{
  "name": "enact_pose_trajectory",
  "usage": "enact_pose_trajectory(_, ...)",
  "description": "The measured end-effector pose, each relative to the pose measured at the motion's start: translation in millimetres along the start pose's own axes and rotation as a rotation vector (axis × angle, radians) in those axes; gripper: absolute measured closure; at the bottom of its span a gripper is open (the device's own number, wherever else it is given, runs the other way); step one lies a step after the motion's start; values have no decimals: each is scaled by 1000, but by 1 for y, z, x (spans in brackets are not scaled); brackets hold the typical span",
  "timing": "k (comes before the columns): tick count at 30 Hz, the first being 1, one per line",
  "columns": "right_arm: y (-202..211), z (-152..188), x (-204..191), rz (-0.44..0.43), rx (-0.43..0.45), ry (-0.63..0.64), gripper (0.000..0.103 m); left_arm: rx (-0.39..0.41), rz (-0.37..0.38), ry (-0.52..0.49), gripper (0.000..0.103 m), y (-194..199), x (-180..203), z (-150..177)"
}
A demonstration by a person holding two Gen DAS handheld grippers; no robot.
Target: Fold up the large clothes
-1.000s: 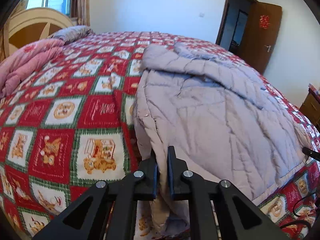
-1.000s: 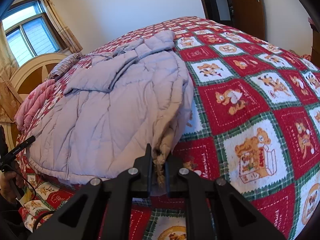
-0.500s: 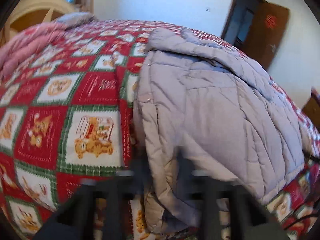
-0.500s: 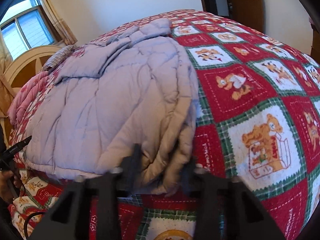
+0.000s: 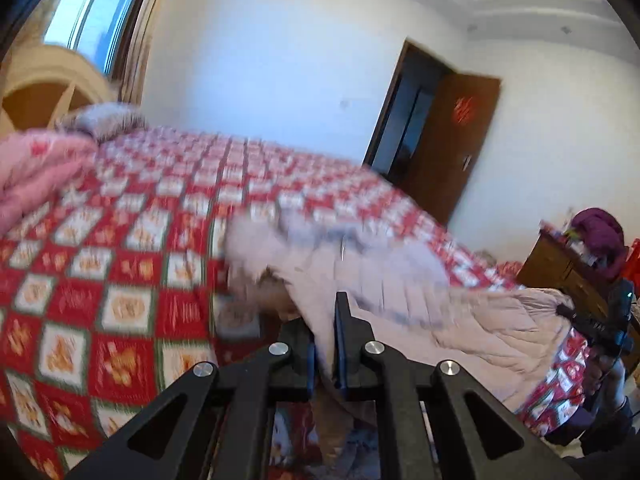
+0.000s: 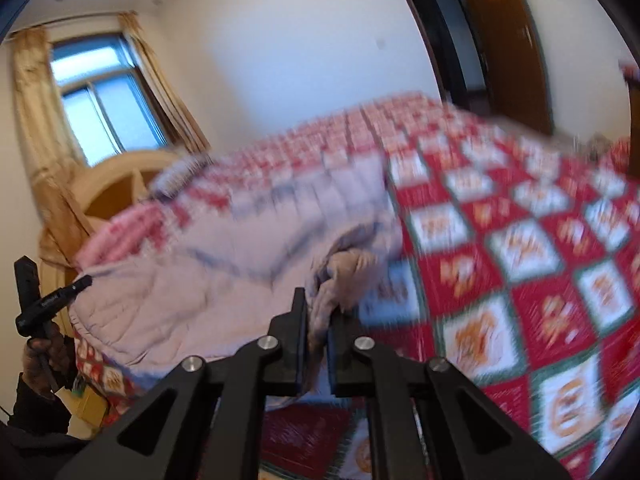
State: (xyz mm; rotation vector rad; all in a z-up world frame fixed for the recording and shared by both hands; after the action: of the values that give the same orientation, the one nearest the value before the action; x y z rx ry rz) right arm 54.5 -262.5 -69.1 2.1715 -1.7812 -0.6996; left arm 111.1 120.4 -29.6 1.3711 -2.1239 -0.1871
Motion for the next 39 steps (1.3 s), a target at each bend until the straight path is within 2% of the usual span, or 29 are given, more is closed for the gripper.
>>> enact_pose_trajectory(2,23,-25,-10,5,83,34,93,42,9,-37,96,6,6,-13)
enact_pose_trajectory(4,29,-46,-13,20,134,57,93,72,-21,-84,95,-6,4,-21)
enact_pose_trajectory(5,23,-58,-10,23,151,59,93,84,-48,-92,92,-19,1,-25)
enact_pose_trajectory(8,-21,-81,6,42,154,49,93,96,-90,-88,91,-73,-11,-38)
enact_pose_trajectory(11,-79,-99,21,96,143,50,93,29,-132,1,91,-132,-24,-53)
enact_pose_trajectory(14,-124,-118,38,129,130,23,93,-10,-145,80,90,-168,-38,-70)
enact_pose_trajectory(19,-168,-148,66,178,113,19,93,-62,-122,223,76,-216,-69,-99)
enact_pose_trajectory(20,-179,-154,72,191,106,16,93,-67,-118,237,69,-223,-72,-103)
enact_pose_trajectory(22,-197,-162,82,220,94,15,93,-85,-103,285,48,-241,-81,-113)
enact_pose_trajectory(23,-211,-167,88,238,86,20,93,-72,-134,311,14,-248,-88,-119)
enact_pose_trajectory(24,-221,-170,93,256,81,23,93,-29,-186,333,1,-251,-96,-127)
enact_pose_trajectory(27,-260,-176,112,272,42,-16,90,42,-233,365,1,-259,-109,-139)
enact_pose_trajectory(28,-270,-176,117,275,38,-36,85,32,-246,368,1,-264,-112,-139)
enact_pose_trajectory(29,-282,-176,121,280,27,-45,71,17,-258,362,1,-271,-111,-136)
enact_pose_trajectory(30,-291,-175,121,273,11,-40,64,12,-267,349,1,-275,-109,-134)
enact_pose_trajectory(32,-303,-172,116,280,7,-11,34,8,-323,272,1,-284,-98,-121)
enact_pose_trajectory(34,-301,-167,105,301,38,24,26,10,-385,183,1,-288,-84,-108)
enact_pose_trajectory(37,-301,-154,85,332,8,93,25,64,-447,59,1,-281,-56,-87)
enact_pose_trajectory(39,-291,-137,56,256,-8,146,22,119,-486,-67,1,-278,-31,-70)
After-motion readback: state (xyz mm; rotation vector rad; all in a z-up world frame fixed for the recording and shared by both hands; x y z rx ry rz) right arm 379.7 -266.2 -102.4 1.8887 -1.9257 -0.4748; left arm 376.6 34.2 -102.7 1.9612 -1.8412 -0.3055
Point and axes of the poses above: each gripper's, at about its wrist camera, not at the fingertips, and y roughly against the way its jaws point, x to its right, z to its underside, the point moved 3 cm from there along -y, roughly the way its jaws point, and after that the axes turned 9 degrees about y, right-handed, at the moved point
